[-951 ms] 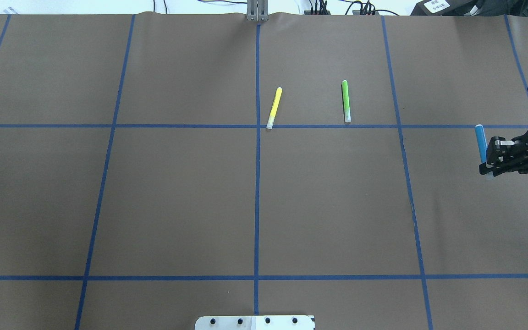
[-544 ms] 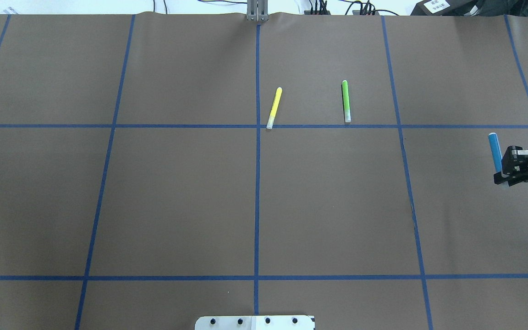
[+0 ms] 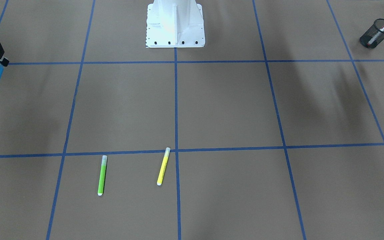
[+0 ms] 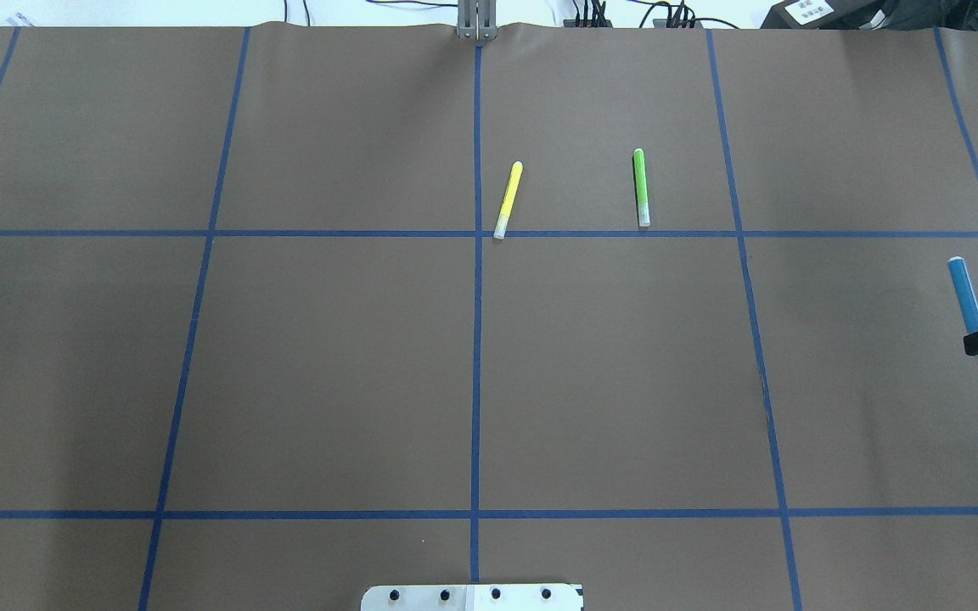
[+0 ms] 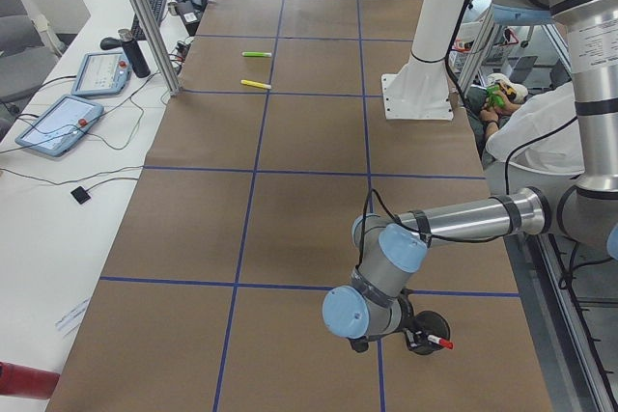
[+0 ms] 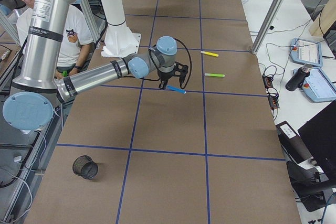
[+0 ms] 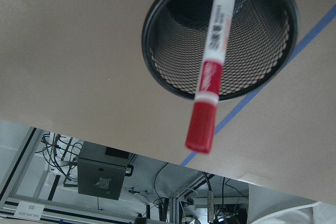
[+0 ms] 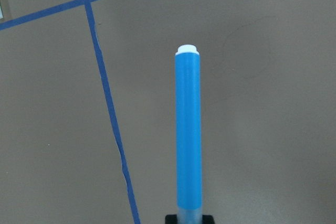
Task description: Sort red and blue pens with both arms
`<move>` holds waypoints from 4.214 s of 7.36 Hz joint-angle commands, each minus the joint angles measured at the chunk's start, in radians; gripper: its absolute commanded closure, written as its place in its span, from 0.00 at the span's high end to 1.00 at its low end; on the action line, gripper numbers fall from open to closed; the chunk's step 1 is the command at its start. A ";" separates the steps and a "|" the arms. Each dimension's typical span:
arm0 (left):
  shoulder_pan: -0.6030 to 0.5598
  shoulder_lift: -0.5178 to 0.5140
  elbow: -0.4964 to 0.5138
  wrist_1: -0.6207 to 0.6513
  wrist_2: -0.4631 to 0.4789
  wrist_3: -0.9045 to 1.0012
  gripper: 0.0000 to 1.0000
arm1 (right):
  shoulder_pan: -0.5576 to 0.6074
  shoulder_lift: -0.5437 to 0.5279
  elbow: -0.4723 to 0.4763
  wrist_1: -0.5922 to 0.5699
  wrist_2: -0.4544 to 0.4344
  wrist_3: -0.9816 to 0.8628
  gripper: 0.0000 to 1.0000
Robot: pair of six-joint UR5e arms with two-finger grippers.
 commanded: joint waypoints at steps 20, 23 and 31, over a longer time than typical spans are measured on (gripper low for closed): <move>0.210 -0.387 -0.092 -0.541 -0.200 -0.439 1.00 | 0.566 -0.148 -0.364 -1.168 -0.440 -1.661 0.00; 0.207 -0.384 -0.131 -0.536 -0.200 -0.439 1.00 | 0.564 -0.146 -0.440 -1.160 -0.417 -1.663 0.00; 0.208 -0.384 -0.132 -0.533 -0.202 -0.442 1.00 | 0.561 -0.139 -0.545 -1.096 -0.354 -1.657 0.38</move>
